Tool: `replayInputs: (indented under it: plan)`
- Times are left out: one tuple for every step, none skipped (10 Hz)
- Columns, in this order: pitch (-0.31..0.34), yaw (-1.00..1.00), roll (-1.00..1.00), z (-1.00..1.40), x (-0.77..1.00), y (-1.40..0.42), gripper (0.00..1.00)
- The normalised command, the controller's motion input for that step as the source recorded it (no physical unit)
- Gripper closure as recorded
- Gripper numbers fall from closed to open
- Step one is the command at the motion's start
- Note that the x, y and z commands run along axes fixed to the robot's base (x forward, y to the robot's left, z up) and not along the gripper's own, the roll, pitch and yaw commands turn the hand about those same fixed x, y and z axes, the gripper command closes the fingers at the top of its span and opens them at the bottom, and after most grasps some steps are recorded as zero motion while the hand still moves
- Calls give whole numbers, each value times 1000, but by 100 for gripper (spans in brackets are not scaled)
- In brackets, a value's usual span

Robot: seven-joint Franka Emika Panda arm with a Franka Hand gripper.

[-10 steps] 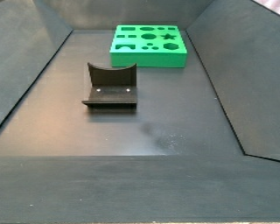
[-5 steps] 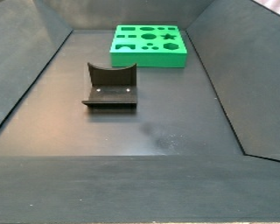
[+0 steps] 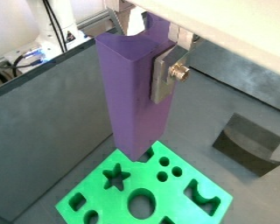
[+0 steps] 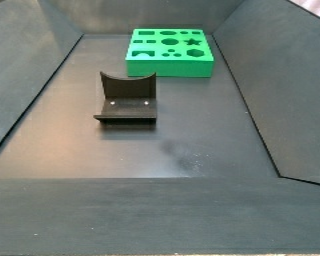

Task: Pick up the arch object. Move up. Rotate the arch object. Move to above the board. Insert the arch object.
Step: Insert the arch object.

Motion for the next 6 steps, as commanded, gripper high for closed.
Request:
replayInputs:
  plan:
    - [33,-1000,0,-454,0,0,100]
    - [0,-1000,0,-460,0,0,100]
    - [0,-1000,0,-446,0,0,100]
    - [0,-1000,-1,-446,0,0,100]
    - [0,-1000,0,-449,0,0,100]
    - [0,-1000,0,-454,0,0,100]
